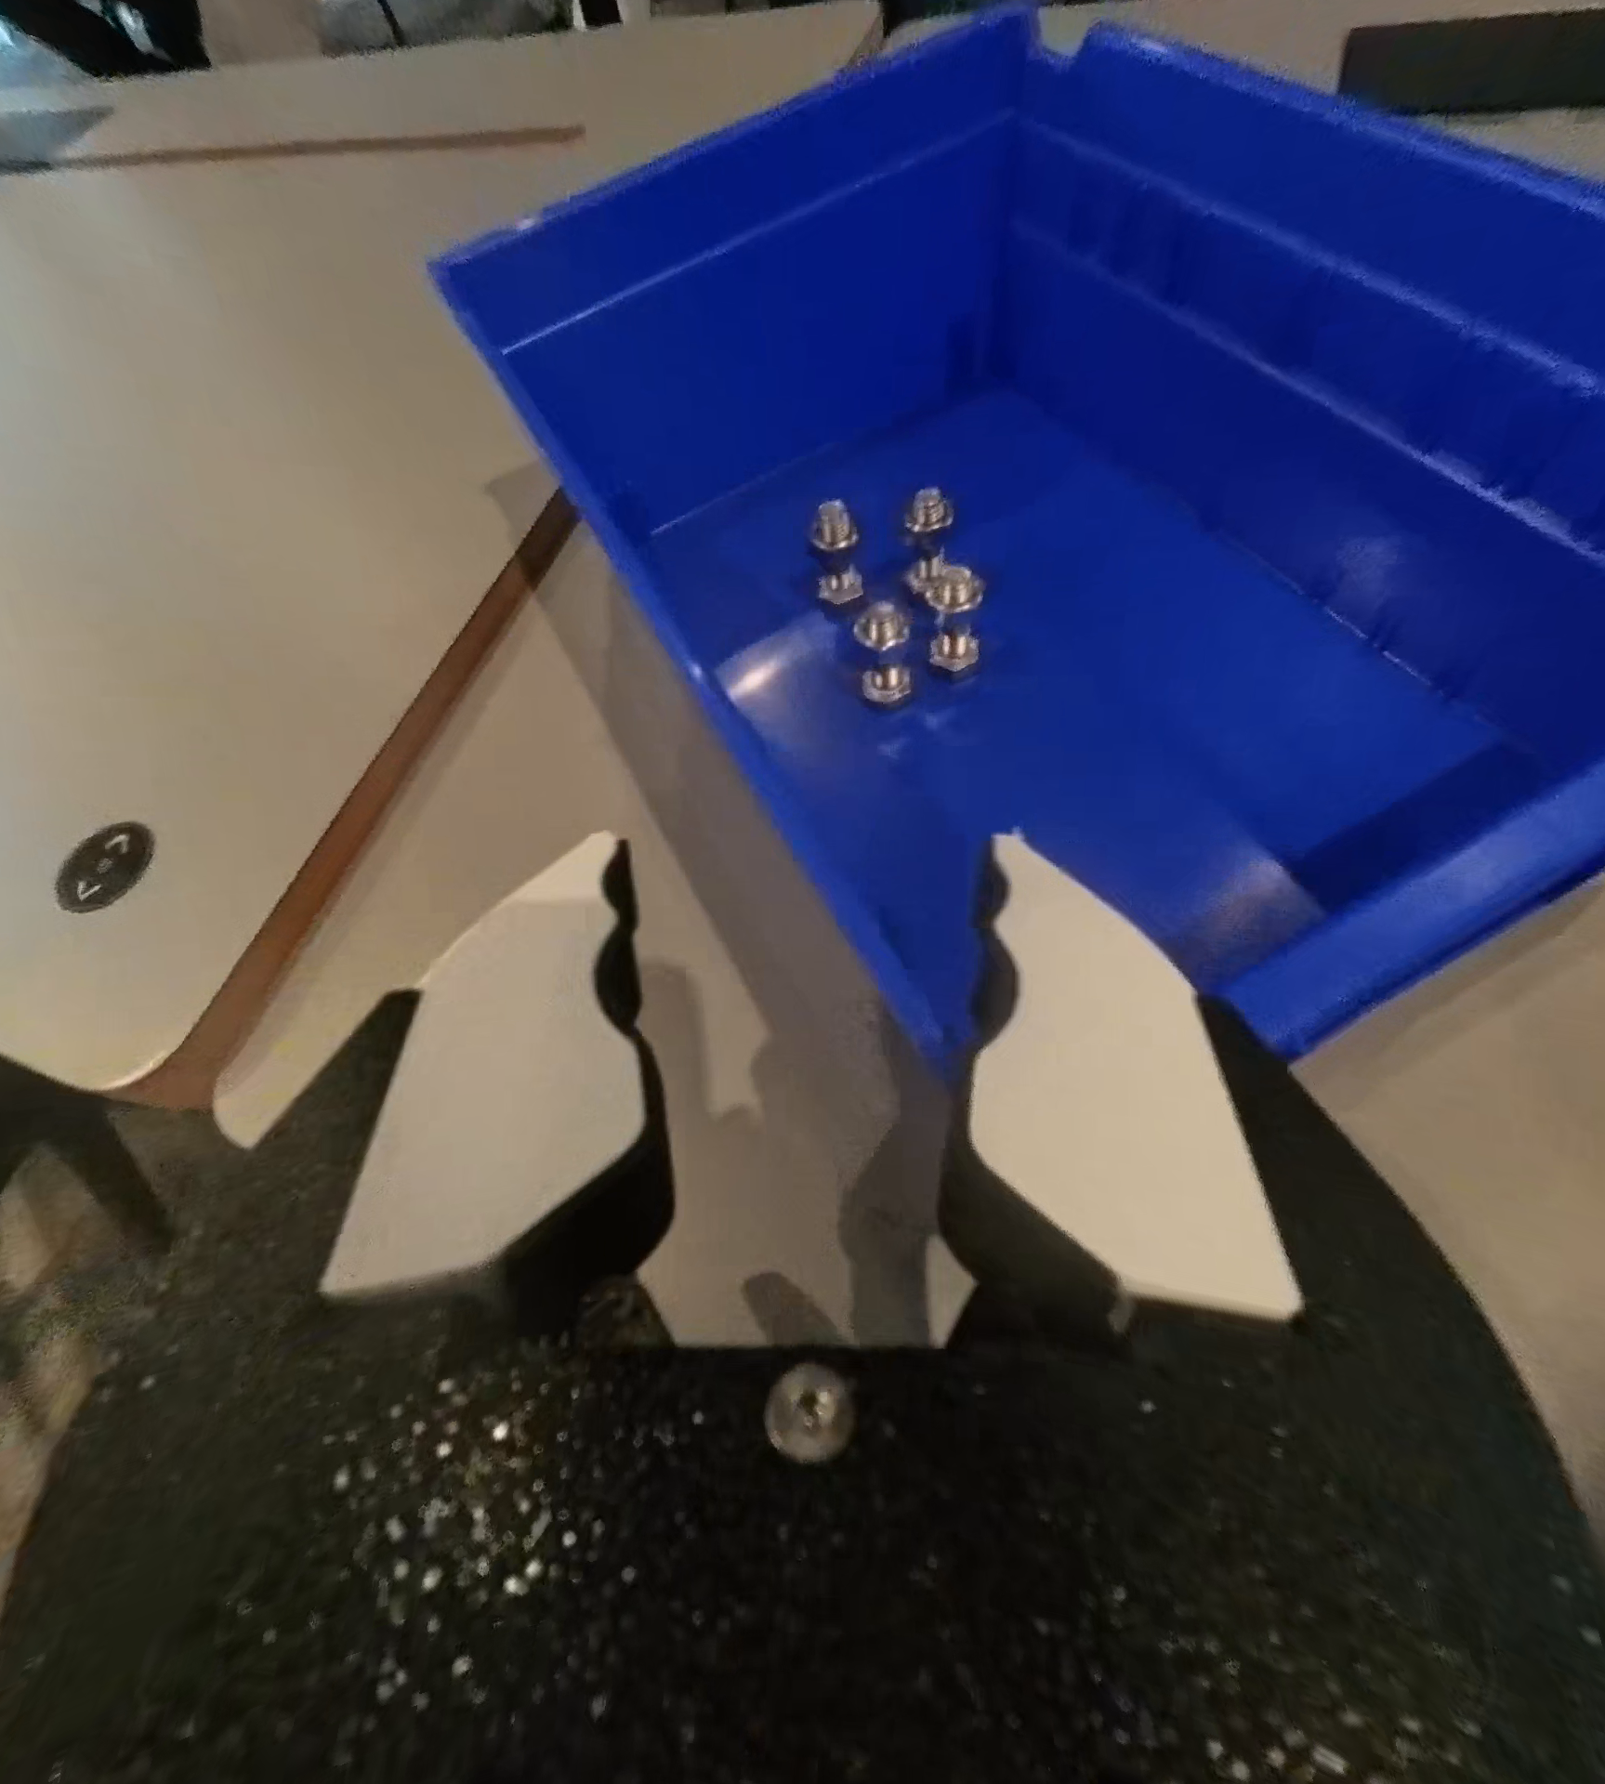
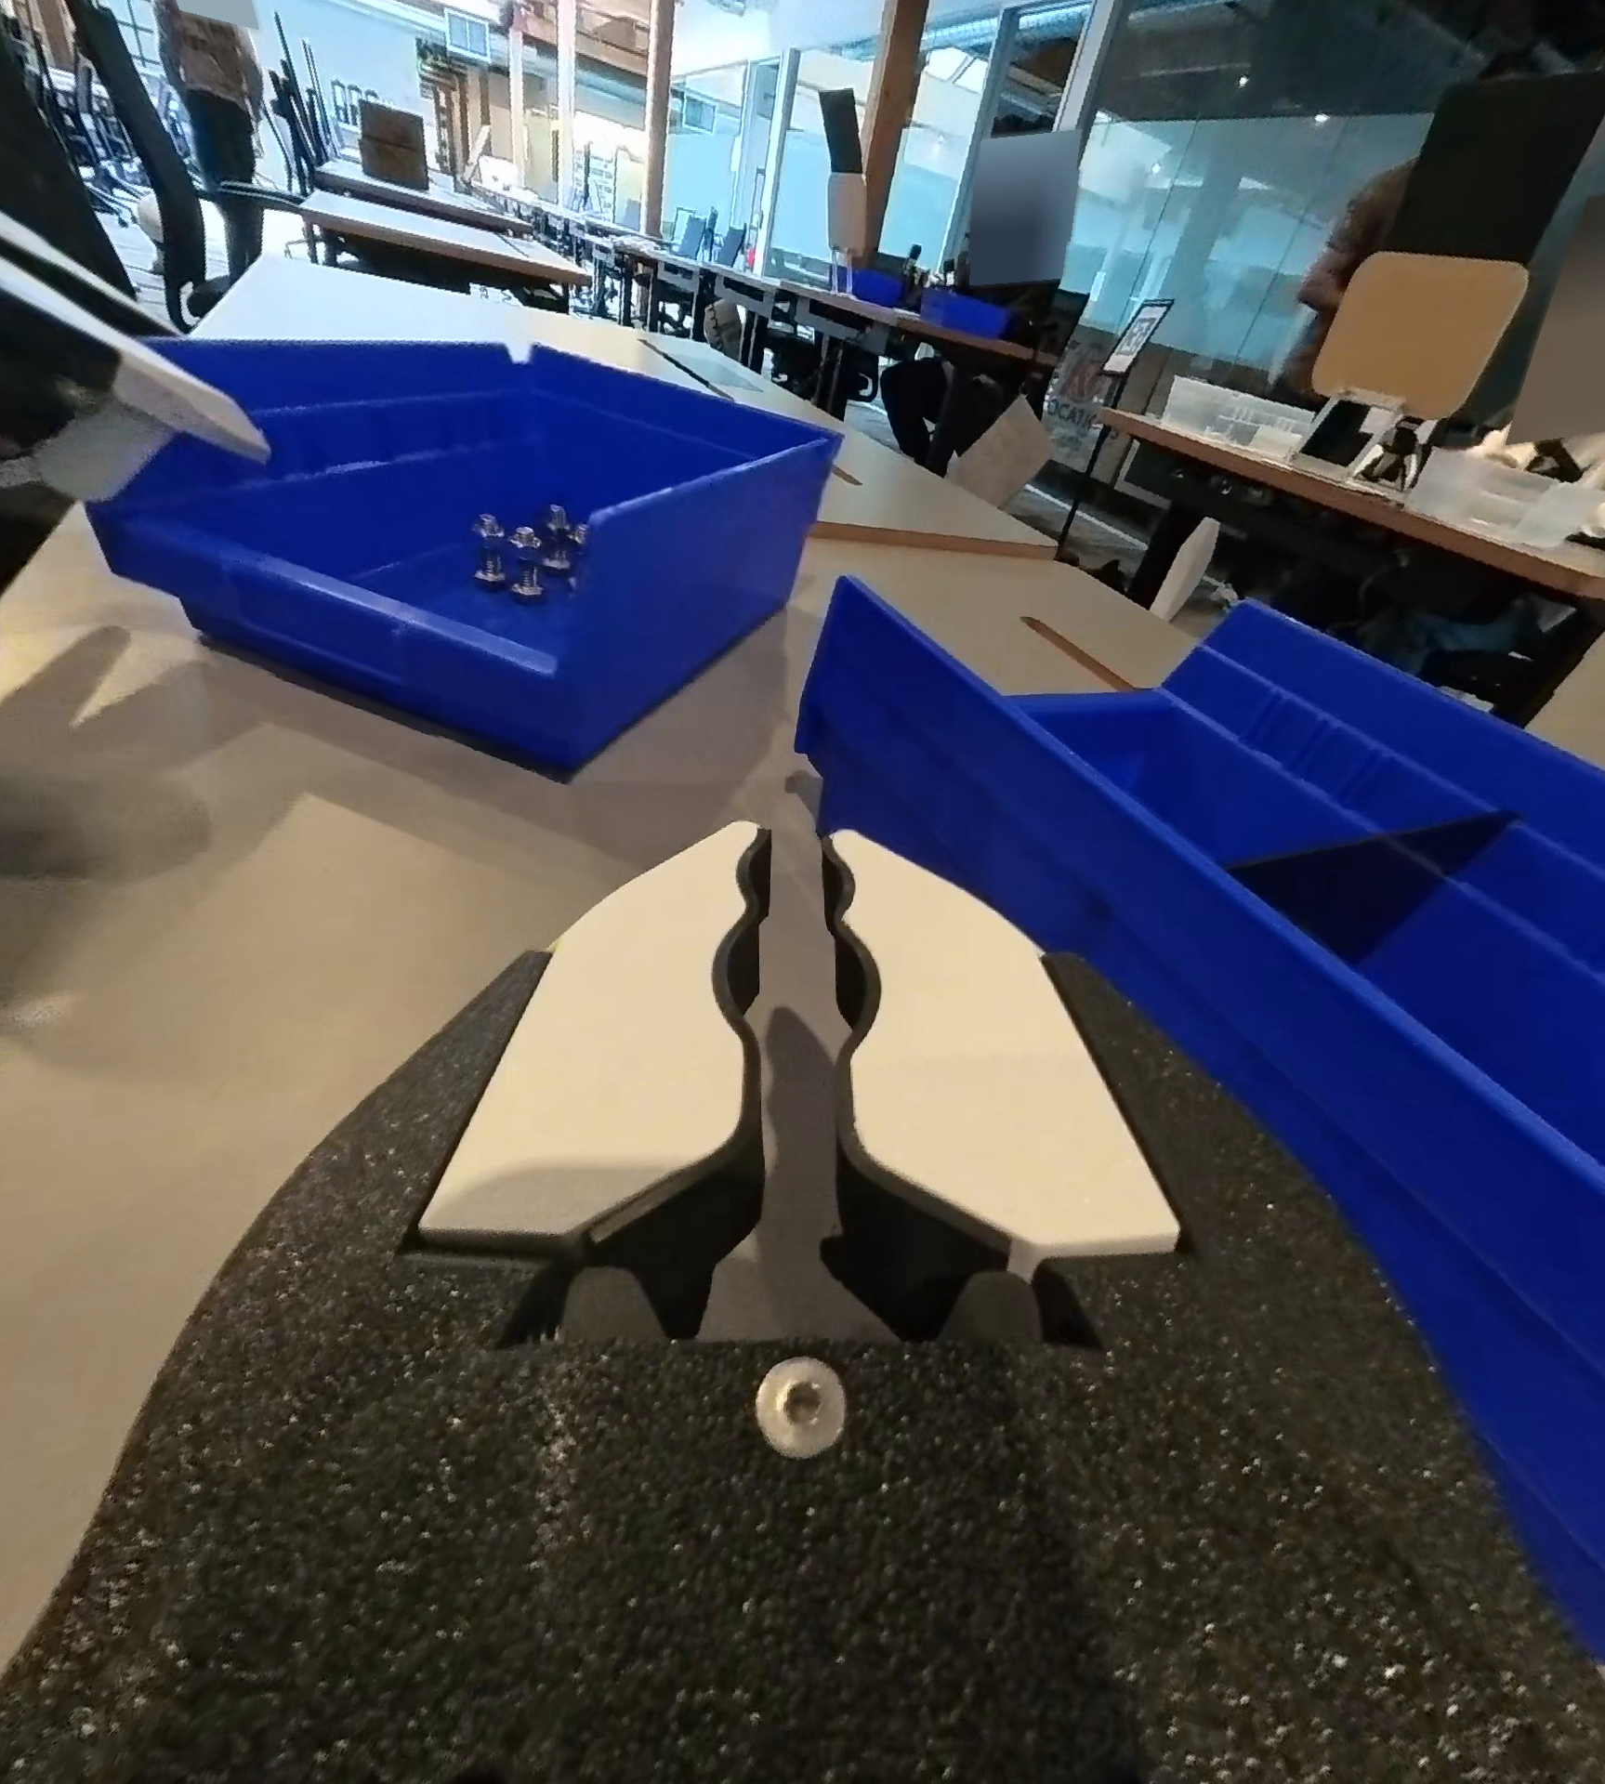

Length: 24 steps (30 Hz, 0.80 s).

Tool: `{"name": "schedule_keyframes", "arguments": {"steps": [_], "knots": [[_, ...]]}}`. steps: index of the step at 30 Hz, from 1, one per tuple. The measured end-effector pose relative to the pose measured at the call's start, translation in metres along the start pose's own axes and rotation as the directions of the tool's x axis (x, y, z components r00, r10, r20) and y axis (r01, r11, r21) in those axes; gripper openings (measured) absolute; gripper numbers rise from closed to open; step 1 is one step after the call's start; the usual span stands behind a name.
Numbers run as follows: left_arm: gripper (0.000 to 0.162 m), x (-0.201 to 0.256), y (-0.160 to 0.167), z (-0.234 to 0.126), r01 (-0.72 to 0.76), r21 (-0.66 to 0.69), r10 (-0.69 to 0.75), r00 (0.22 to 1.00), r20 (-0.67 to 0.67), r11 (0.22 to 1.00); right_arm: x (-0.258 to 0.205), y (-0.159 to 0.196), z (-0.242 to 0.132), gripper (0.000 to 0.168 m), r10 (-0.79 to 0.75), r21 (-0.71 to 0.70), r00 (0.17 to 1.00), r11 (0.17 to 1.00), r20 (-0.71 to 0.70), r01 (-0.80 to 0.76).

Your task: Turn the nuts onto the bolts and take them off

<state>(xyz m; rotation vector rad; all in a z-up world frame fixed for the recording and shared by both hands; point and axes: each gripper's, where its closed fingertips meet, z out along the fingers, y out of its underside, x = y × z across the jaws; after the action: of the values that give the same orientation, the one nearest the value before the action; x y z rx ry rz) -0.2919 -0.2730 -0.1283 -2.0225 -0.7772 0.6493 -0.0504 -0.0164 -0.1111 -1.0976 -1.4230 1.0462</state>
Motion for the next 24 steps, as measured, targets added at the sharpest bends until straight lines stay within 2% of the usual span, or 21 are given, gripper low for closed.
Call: {"name": "schedule_keyframes", "arguments": {"steps": [4, 5, 9, 15, 21, 24], "knots": [[0.026, -0.004, 0.003, 0.009, -0.004, -0.076, 0.002, 1.0, -0.022, 0.997, 0.0, 0.0, 0.0, 0.01, 0.008, 0.0, 1.0, 1.0, 0.003, -0.008], [0.024, -0.006, 0.003, 0.012, -0.013, -0.089, 0.011, 1.0, -0.02, 0.996, 0.0, 0.001, 0.0, 0.009, 0.009, -0.001, 1.0, 1.0, 0.004, -0.009], [0.02, -0.016, -0.001, 0.023, -0.061, -0.118, 0.057, 0.998, -0.036, 0.991, 0.001, 0.001, 0.001, 0.009, 0.013, -0.002, 1.0, 1.0, 0.007, -0.013], [0.013, -0.025, -0.02, 0.057, -0.123, -0.085, 0.109, 0.982, -0.153, 0.989, 0.002, 0.002, 0.002, 0.009, 0.022, -0.006, 1.0, 1.0, 0.007, -0.022], [0.011, -0.033, -0.044, 0.101, -0.231, -0.054, 0.205, 0.93, -0.304, 0.971, 0.002, 0.004, 0.003, 0.009, 0.017, -0.008, 1.0, 1.0, 0.015, -0.016], [0.011, -0.034, -0.052, 0.118, -0.23, -0.066, 0.195, 0.92, -0.34, 0.971, 0.0, 0.004, 0.004, 0.009, 0.0, -0.013, 1.0, 1.0, 0.022, 0.0]]}}
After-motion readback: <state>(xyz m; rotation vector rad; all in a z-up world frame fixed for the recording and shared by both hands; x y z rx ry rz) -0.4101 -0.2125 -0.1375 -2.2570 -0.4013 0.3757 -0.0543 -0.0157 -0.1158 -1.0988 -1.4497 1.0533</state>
